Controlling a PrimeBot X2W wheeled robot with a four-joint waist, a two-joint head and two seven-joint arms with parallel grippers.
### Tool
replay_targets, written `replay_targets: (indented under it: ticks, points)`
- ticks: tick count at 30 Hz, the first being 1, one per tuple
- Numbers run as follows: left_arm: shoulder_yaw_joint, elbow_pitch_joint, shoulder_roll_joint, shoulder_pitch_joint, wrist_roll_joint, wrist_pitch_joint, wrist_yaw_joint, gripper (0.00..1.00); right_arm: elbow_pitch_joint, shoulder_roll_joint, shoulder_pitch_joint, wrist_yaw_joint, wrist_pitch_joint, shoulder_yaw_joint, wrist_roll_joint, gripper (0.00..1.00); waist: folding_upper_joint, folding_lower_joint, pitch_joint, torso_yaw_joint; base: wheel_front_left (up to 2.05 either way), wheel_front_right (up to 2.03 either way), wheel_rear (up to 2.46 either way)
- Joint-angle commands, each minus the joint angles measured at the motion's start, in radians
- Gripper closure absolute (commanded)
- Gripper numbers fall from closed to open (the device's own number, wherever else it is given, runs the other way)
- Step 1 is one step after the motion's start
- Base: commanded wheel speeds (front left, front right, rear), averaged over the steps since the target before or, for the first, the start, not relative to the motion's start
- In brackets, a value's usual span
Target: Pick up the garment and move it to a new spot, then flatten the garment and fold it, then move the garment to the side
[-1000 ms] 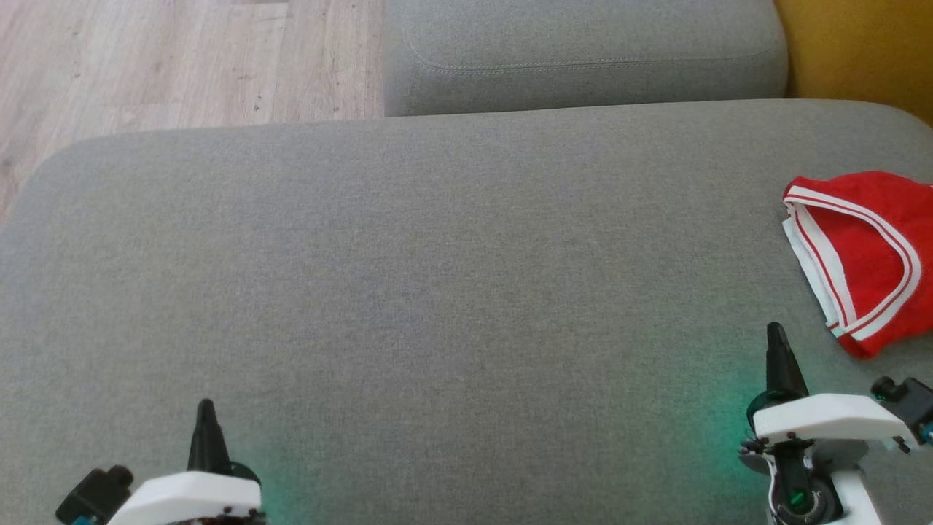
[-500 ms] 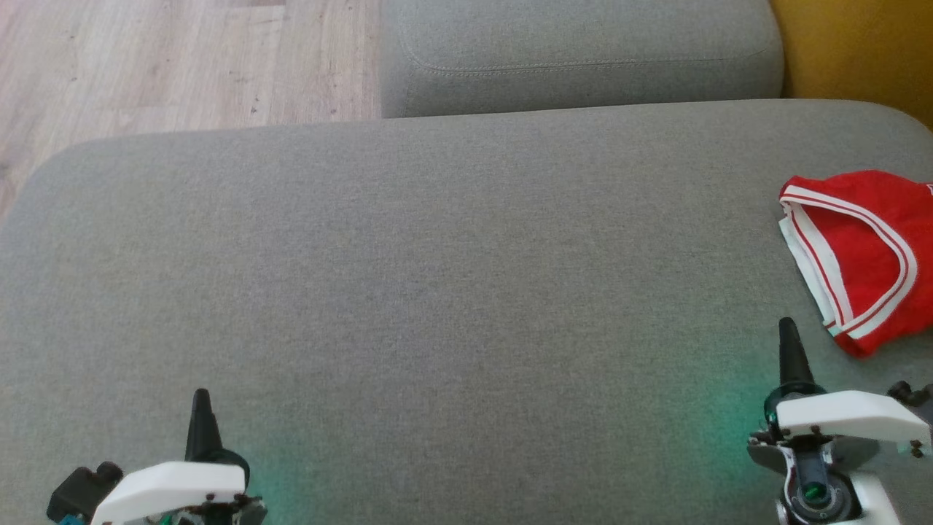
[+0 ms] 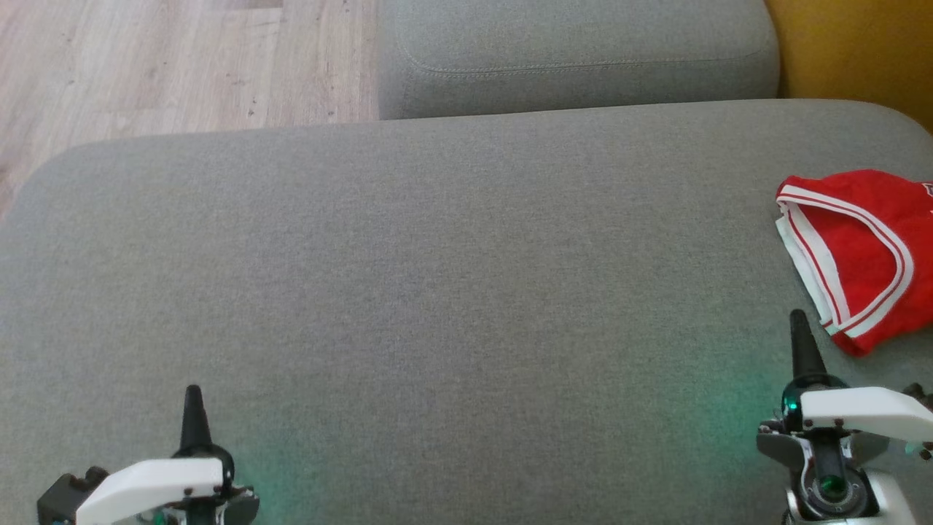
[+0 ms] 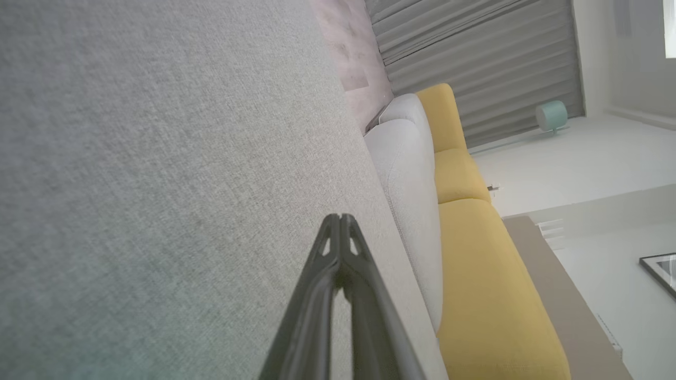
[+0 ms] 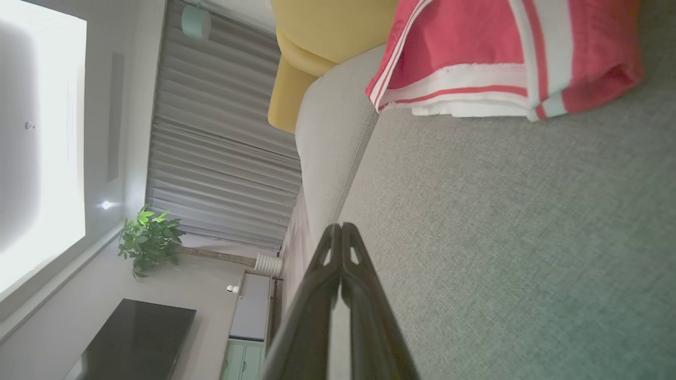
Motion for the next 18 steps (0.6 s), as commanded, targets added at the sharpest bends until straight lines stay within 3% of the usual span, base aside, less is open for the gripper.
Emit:
replay_targets:
  ticks: [1, 18]
  points:
    - [0.033, -0.040, 0.004, -0.061, -0.026, 0.005, -0.008, 1.00, -0.044, -0.003, -0.024, -0.001, 0.011, 0.008, 0.031, 1.00, 0.0000, 0.0000, 0.000, 0.000, 0.00, 0.00, 0.00]
    - [0.060, -0.065, 0.004, -0.075, -0.203, 0.052, -0.022, 1.00, -0.090, -0.004, -0.019, -0.001, 0.058, -0.014, 0.217, 1.00, 0.0000, -0.0001, -0.003, -0.006, 0.00, 0.00, 0.00]
